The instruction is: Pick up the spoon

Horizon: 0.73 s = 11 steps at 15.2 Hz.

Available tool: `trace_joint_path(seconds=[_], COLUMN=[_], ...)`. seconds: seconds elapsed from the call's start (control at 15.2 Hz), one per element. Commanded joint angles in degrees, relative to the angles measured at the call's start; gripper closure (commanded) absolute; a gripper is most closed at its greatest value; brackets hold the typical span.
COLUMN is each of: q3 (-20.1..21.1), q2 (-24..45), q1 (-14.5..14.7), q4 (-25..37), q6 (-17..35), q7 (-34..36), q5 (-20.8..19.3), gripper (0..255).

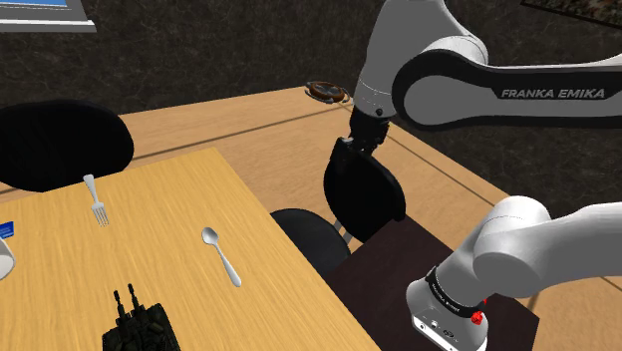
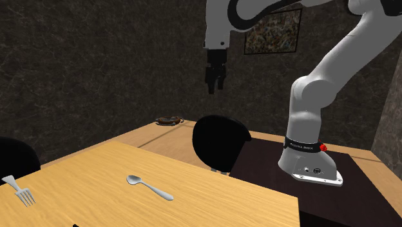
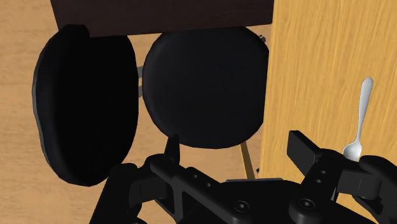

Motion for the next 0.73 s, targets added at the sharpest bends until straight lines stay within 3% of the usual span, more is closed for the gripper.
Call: trace_joint_path(seconds=[0.0,0.33,0.66], q3=[2.1,8.2,14.5], q2=[3.0,11.4,21.6], q1=[0.3,0.6,-0.4], q4=[-0.3,0.6,3.6], q6=[3.6,11.5,18.6], q7=[2.2,8.8,17.0], q5=[0.4,0.1,-3.5], gripper=[0,0,0])
